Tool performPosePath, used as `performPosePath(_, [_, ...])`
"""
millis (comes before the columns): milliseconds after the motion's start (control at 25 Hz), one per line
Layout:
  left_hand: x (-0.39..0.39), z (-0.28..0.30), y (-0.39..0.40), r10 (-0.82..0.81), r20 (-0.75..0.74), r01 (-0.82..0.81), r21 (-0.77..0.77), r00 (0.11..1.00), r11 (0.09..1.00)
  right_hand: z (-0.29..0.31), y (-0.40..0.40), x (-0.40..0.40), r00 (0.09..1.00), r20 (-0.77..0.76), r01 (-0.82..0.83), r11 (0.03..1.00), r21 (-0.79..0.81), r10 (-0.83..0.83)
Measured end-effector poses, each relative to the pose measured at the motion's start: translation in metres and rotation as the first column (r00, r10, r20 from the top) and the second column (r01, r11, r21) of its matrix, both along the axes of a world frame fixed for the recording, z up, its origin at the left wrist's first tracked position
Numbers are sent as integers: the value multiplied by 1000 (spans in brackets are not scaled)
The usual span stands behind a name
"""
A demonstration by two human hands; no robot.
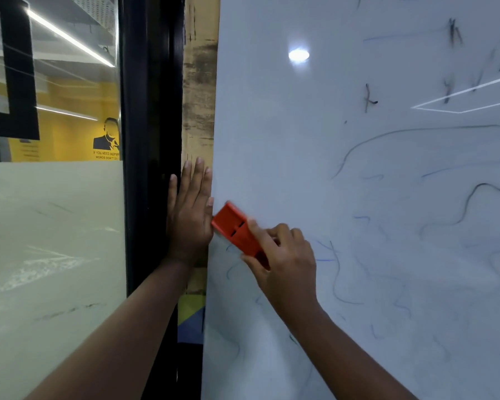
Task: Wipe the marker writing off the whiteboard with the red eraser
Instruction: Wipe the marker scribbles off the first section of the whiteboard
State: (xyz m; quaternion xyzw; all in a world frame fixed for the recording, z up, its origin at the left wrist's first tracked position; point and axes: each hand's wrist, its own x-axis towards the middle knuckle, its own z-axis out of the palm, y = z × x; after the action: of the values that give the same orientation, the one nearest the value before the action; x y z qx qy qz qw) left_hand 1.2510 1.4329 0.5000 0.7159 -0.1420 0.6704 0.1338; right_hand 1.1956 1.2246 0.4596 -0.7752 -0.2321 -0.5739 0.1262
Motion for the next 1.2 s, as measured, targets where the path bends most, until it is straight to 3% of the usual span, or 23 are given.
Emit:
performPosePath(120, [0, -5, 0, 13, -4, -13, 5, 1000, 1000, 9, -26, -1, 999, 19, 39, 997, -74, -38])
performPosePath(280, [-1, -11, 1, 14, -20, -14, 1, 1000, 1000, 39, -77, -3, 990, -85, 126, 967, 220, -110])
performPosePath(520, [-2, -26, 0, 1, -16, -1, -4, 1000, 1000, 35, -75, -4, 990, -137, 90, 921, 380, -40])
performPosePath(600, [-2, -26, -1, 4, -9, -4, -7, 1000, 1000, 22, -49, -3, 991, -134, 59, 962, 266, -23])
performPosePath(760, [-1, -28, -1, -4, -10, 4, 1, 1000, 1000, -37, -21, -5, 998, -63, 14, 990, -139, -23])
performPosePath(960, [-3, -27, -1, 3, -14, -3, -4, 1000, 1000, -24, -39, -5, 999, -8, 38, 962, -269, -42])
performPosePath(1040, [-3, -27, -1, -3, -15, 3, -6, 1000, 1000, 2, -53, -4, 999, 10, 50, 981, -187, -49])
performPosePath(1200, [-4, -28, -1, 3, -16, -3, 7, 1000, 1000, 18, -84, -6, 994, -90, 87, 972, 220, -68])
